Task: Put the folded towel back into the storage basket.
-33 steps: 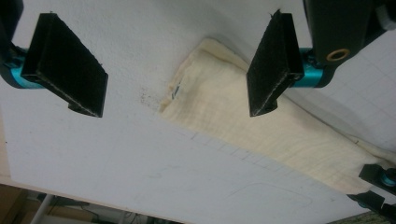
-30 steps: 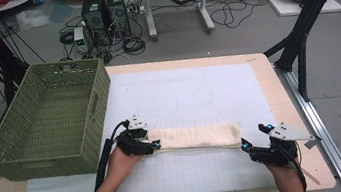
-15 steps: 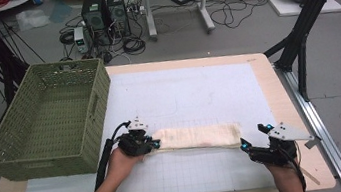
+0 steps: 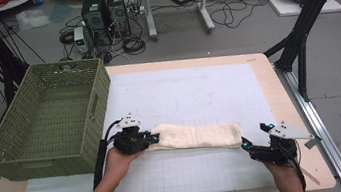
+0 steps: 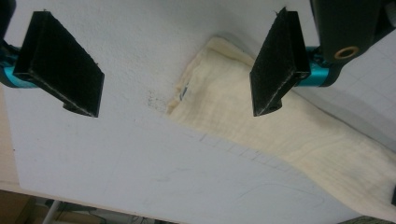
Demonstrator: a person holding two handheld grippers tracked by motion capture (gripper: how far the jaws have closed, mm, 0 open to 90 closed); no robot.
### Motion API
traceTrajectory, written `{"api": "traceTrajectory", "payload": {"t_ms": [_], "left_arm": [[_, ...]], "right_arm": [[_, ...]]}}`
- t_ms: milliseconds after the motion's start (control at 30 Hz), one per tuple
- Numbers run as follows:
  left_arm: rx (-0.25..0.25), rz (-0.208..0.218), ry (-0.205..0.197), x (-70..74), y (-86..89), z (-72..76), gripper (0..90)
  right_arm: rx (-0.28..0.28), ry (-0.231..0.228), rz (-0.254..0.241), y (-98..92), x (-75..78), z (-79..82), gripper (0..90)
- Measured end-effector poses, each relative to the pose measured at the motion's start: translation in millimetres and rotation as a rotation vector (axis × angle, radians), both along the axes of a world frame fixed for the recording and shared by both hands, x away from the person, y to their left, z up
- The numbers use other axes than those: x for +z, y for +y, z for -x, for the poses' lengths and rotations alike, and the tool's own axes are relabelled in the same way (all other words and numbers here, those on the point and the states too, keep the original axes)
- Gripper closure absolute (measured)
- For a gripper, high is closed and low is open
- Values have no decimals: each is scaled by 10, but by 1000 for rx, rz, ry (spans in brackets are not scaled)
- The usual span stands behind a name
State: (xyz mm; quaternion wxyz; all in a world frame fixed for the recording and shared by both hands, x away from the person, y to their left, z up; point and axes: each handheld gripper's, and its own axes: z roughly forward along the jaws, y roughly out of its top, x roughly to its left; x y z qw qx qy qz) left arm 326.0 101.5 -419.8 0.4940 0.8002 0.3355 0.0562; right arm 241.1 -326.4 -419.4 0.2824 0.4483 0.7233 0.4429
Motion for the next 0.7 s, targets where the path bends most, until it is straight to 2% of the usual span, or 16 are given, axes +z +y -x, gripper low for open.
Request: {"api": "traceTrajectory", "payload": {"t_ms": [100,167,300,500,700], "left_arm": [[-11,-2,-10,23,10,16,803],[-13,11,-15,41,17,38,802],[-17,7,-26,47,25,50,802],[-20,20,-49,46,26,92,801],[-25,17,-55,40,43,114,800]], "right_arm": [[-2,4,-3,-4,-5,-24,166],[3,19,-5,0,-19,-54,166],[7,44,1,35,-43,-120,166],[48,63,19,120,-68,-193,166],[48,109,3,196,-131,-305,166]]}}
